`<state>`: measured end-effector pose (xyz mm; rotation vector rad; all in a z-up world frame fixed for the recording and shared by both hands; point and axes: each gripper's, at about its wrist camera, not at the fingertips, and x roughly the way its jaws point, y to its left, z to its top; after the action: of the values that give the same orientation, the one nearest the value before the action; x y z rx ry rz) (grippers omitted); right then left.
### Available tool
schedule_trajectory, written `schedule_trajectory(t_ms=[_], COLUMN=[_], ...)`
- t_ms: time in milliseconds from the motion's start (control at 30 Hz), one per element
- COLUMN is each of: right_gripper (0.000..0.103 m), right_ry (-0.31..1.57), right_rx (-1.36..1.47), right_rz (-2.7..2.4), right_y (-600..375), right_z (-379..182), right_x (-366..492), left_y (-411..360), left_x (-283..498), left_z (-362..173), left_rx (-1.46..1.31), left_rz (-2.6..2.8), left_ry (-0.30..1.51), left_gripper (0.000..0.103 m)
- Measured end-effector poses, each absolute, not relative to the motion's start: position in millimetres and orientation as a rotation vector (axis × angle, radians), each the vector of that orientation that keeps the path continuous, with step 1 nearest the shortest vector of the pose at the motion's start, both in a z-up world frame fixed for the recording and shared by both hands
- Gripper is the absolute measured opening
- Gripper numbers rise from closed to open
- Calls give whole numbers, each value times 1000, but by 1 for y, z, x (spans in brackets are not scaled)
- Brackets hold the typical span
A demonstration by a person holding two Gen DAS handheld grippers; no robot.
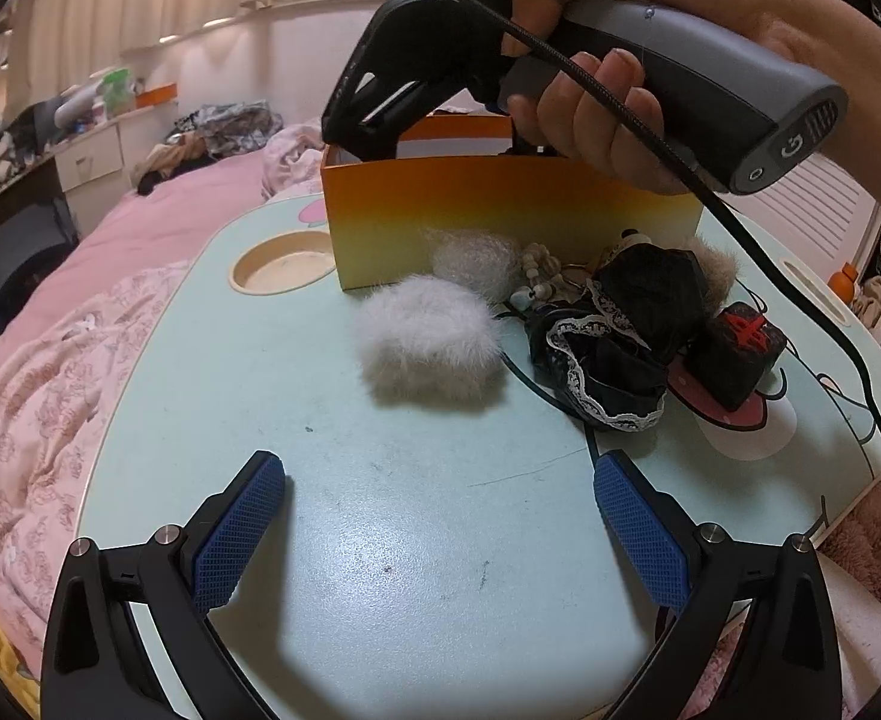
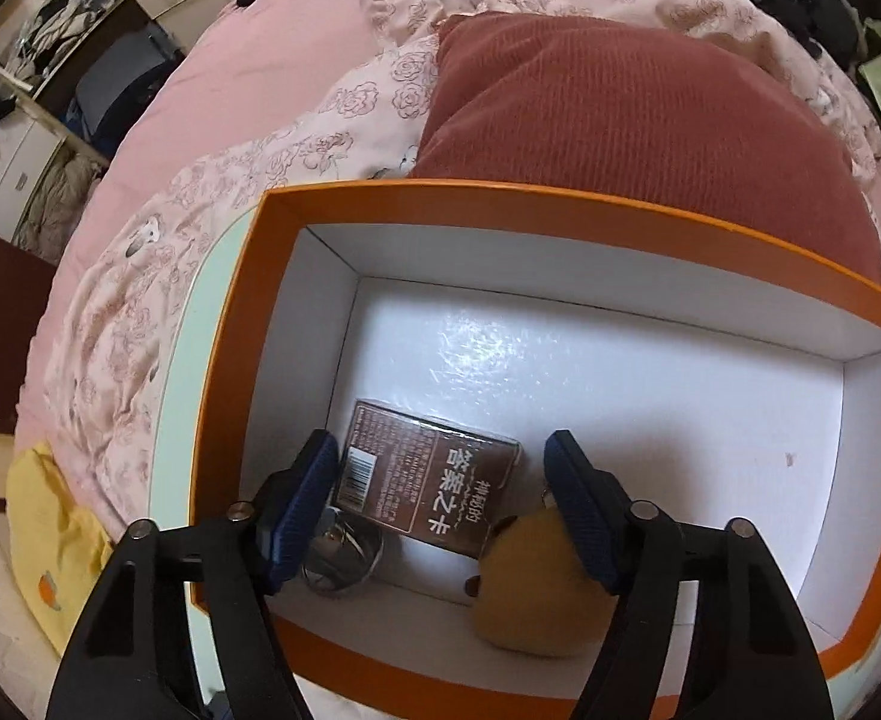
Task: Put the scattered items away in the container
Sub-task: 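Reach the right gripper into the orange box around the brown drink carton, then close the right gripper on the brown carton and lift it out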
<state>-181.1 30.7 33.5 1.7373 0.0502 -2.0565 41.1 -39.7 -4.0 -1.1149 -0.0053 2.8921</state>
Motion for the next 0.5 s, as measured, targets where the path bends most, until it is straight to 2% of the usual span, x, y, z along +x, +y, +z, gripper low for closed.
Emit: schedule_trajectory(t_ms=[167, 333, 500], right_gripper=[68, 68, 70], right_ry=[157, 29, 33], right_rx=[1739, 1732, 1786], right_rz=[-2110, -2121, -2112], right_y=[32, 51, 42], right_z=[42, 55, 45], right_x=[-180, -178, -175], left_y=[-40, -40, -40], left_x=[41, 41, 41], left_z=[-4, -4, -4], left_rx=[-1113, -1113, -1113], left_rz=[2892, 2893, 2892], left_ry=[-4, -5, -5], left_gripper=[103, 103, 103])
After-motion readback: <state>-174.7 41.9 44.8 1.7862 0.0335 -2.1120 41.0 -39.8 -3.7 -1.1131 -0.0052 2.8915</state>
